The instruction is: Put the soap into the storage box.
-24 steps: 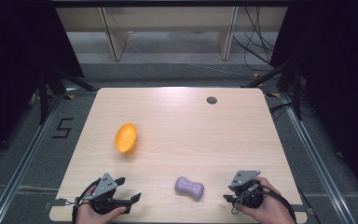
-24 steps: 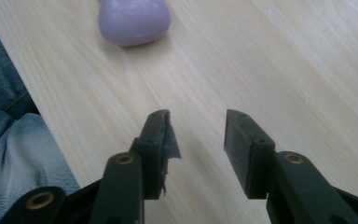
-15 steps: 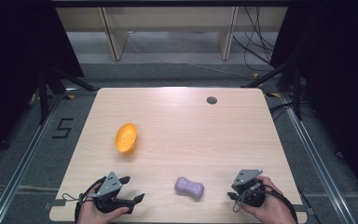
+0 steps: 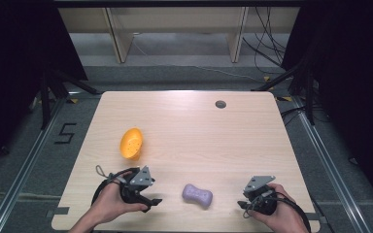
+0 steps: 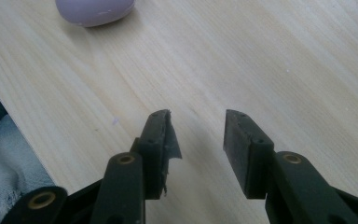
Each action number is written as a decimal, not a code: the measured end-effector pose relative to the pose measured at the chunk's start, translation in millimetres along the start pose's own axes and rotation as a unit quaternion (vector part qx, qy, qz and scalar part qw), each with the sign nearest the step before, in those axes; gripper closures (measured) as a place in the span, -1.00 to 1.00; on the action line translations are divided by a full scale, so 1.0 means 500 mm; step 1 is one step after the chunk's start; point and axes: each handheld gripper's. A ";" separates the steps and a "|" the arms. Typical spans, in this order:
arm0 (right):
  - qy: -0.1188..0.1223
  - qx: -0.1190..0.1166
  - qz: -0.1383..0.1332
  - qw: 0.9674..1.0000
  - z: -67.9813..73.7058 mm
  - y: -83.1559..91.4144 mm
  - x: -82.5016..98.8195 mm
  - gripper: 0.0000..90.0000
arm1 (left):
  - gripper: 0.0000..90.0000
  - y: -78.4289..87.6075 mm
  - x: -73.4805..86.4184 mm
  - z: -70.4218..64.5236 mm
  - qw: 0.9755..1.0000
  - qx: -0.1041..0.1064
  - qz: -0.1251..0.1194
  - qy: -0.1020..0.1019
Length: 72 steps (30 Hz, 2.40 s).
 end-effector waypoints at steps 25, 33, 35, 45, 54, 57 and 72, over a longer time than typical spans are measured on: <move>-0.007 -0.010 -0.005 1.000 -0.003 0.001 0.010 0.30 | -0.44 -0.098 -0.186 -0.002 0.987 0.049 0.047 -0.145; -0.013 -0.015 -0.006 1.000 -0.003 0.000 0.010 0.30 | -0.42 -0.125 -0.202 -0.012 0.982 0.064 0.067 -0.166; -0.013 -0.015 -0.005 1.000 -0.003 0.000 0.010 0.30 | -0.42 -0.129 -0.205 -0.015 0.982 0.066 0.066 -0.167; -0.019 -0.019 -0.001 1.000 -0.001 0.000 0.010 0.30 | -0.39 -0.145 -0.218 -0.026 0.976 0.068 0.085 -0.188; -0.020 -0.021 -0.003 1.000 -0.002 -0.002 0.010 0.29 | -0.35 -0.156 -0.230 -0.034 0.972 0.069 0.098 -0.200; -0.027 -0.020 0.001 0.999 0.001 -0.002 0.009 0.29 | -0.31 -0.160 -0.233 -0.034 0.971 0.068 0.101 -0.204; -0.020 -0.028 0.001 0.999 -0.004 -0.002 0.010 0.28 | -0.05 -0.165 -0.238 -0.048 0.968 0.056 0.122 -0.210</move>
Point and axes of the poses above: each handheld gripper's, and its own axes: y roughly backward along the jaws, x roughly out of its underside, z roughly to its left, and after that the axes turned 10 degrees about z, right-handed
